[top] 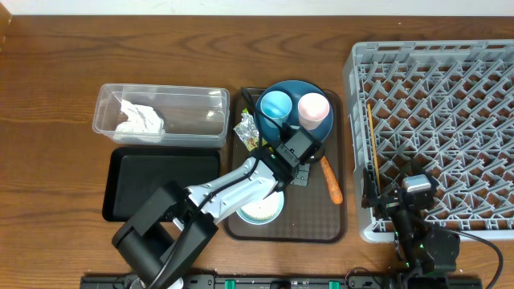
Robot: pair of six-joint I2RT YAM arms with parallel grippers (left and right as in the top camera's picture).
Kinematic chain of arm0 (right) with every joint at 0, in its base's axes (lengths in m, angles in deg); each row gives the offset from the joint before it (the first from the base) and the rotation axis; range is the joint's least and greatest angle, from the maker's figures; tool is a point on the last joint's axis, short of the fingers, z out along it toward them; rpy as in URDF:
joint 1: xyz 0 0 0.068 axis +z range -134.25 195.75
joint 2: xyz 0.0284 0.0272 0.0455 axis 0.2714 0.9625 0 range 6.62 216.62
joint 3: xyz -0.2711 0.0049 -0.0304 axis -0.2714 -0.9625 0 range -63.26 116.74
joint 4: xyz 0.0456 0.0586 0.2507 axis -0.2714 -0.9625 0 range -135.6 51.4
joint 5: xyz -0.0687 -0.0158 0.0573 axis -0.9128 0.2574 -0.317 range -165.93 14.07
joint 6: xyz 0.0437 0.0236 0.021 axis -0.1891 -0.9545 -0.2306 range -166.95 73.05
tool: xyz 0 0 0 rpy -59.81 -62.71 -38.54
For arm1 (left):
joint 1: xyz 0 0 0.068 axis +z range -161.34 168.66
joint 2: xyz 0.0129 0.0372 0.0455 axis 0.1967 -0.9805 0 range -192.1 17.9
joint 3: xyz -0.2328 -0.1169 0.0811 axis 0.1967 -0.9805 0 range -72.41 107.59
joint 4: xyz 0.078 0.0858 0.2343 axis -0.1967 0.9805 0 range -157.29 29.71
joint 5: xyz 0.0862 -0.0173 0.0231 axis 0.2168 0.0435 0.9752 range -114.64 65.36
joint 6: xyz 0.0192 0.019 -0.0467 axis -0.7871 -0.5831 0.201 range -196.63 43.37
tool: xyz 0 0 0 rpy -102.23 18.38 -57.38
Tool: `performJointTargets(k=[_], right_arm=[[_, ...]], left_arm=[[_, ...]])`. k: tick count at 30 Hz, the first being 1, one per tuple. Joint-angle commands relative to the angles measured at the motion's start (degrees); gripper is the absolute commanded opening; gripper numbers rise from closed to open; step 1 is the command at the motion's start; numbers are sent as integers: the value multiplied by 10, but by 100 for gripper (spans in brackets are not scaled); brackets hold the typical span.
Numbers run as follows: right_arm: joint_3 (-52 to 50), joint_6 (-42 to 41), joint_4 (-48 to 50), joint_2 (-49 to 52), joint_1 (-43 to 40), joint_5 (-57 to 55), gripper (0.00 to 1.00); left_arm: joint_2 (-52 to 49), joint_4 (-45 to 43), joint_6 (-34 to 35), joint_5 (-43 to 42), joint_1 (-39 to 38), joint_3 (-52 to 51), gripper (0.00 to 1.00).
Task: Sort waste into correct bins and load items into the dishwasher rack
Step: 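Move the left gripper back and grasp the second tissue piece, then carry the second tissue into the clear bin and release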
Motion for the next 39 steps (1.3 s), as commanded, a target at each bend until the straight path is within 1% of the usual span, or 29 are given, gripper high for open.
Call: performJointTargets(k=[1,6,13,17,20,24,30,39], right_arm=[[-1,5,-2,-3,3,-1,99],[-1,5,-2,-3,3,-1,99],[-1,5,-2,-3,3,-1,99],[-1,5,-2,-3,3,-1,99],[-1,5,-2,-3,3,-1,99],[-1,5,-2,-3,3,-1,99],[-1,5,-2,-3,3,-1,99],[-1,5,-2,-3,3,-1,99]], left_arm=[[3,6,0,5,0,11,6],[58,29,0,5,3,12,6],[201,52,-5,12,39,12,6],[268,77,-7,70,90,12,6],[292,98,-7,117,140,12,7],[289,103,-10,127,209,11,7],[247,100,-10,127,307,11,7],[147,54,-9,127,386,11,7]])
